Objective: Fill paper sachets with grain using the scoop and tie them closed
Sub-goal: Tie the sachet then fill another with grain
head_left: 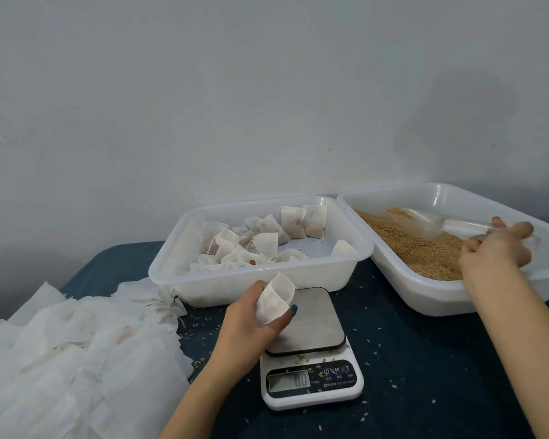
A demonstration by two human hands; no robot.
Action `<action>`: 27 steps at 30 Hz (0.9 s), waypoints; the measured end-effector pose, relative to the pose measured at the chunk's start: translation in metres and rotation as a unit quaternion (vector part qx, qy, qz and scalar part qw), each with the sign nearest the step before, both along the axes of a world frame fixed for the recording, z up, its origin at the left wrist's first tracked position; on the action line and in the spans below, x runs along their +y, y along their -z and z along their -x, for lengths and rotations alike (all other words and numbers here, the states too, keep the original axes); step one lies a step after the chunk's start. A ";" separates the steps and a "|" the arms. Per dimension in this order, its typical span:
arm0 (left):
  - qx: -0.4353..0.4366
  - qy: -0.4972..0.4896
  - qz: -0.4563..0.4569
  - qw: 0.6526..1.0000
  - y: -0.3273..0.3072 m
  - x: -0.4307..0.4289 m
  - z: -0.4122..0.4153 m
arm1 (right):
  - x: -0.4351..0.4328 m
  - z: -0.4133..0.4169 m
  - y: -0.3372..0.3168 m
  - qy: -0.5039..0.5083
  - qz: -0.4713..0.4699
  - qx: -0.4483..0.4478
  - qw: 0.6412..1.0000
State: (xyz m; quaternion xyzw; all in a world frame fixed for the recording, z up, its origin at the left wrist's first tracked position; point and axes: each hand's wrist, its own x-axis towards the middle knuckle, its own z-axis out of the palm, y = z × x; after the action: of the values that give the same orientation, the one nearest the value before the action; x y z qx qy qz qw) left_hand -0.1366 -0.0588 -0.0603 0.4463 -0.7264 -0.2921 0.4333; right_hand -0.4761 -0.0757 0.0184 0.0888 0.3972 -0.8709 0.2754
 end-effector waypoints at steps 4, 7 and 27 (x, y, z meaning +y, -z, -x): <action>0.010 -0.001 -0.012 1.000 0.001 0.000 0.001 | 0.002 -0.002 0.001 -0.064 0.029 0.040 0.997; 0.001 -0.021 -0.017 1.000 0.003 0.000 0.000 | 0.001 -0.012 0.001 -0.140 0.042 0.083 0.986; -0.003 -0.050 -0.001 0.999 -0.001 -0.001 -0.001 | 0.013 -0.104 -0.029 -0.335 0.023 0.271 0.902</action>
State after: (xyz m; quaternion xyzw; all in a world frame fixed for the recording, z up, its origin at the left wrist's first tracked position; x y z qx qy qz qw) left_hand -0.1354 -0.0599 -0.0593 0.4831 -0.7044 -0.2694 0.4449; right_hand -0.3719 -0.0630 0.0478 -0.2951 0.4422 -0.7267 0.4350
